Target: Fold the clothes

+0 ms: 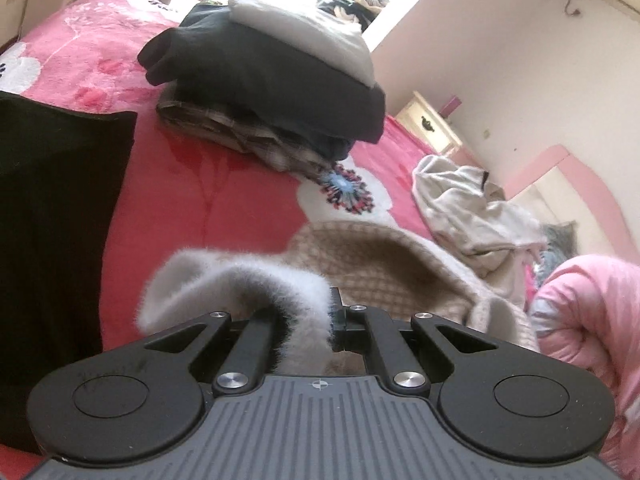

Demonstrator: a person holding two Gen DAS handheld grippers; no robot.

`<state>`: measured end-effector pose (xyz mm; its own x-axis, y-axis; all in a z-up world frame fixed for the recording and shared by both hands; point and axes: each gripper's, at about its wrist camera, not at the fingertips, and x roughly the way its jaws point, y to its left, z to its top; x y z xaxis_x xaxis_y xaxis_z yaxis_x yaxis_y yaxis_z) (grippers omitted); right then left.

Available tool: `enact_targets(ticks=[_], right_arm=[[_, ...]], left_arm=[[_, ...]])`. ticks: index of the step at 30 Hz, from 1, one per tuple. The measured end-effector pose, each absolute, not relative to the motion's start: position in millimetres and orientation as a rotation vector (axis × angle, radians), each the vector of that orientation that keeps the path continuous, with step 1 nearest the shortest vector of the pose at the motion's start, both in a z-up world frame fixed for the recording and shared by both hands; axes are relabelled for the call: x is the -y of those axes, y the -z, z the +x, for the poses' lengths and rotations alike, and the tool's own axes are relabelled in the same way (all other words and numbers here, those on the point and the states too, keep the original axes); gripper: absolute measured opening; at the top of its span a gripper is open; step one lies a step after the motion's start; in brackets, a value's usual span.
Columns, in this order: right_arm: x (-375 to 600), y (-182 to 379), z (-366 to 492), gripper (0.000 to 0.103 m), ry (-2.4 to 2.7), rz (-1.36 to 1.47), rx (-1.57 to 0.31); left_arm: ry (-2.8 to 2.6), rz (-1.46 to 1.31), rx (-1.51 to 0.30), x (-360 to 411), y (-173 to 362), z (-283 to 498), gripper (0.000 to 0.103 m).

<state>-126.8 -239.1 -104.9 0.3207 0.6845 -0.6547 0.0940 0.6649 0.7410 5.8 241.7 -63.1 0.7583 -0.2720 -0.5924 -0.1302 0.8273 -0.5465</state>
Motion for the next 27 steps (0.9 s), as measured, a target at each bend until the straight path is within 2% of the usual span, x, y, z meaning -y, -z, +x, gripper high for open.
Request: enact_targets(ticks=[4, 6, 10, 21, 24, 27], right_arm=[[235.1, 97.0, -129.4, 0.036, -0.403, 0.698, -1.211], [240.4, 89.6, -130.4, 0.058, -0.387, 0.663, -1.217], [260.2, 71.7, -138.3, 0.069, -0.355, 0.616, -1.204], [282.4, 44.0, -146.4, 0.072, -0.33, 0.57, -1.071], [275.8, 46.0, -143.8, 0.074, -0.338, 0.542, -1.068], [276.0, 45.9, -145.1, 0.074, -0.346, 0.523, -1.06]], left_arm=[[0.095, -0.598, -0.73, -245.4, 61.4, -0.7, 0.008], [0.111, -0.586, -0.739, -247.2, 58.1, -5.1, 0.021], [0.139, -0.57, -0.755, -251.1, 50.0, -18.1, 0.03], [0.225, -0.635, -0.803, -268.2, 17.3, -39.4, 0.033], [0.221, -0.734, -0.958, -279.8, 24.0, -28.5, 0.04], [0.165, -0.587, -1.142, -275.9, 32.5, -20.8, 0.04]])
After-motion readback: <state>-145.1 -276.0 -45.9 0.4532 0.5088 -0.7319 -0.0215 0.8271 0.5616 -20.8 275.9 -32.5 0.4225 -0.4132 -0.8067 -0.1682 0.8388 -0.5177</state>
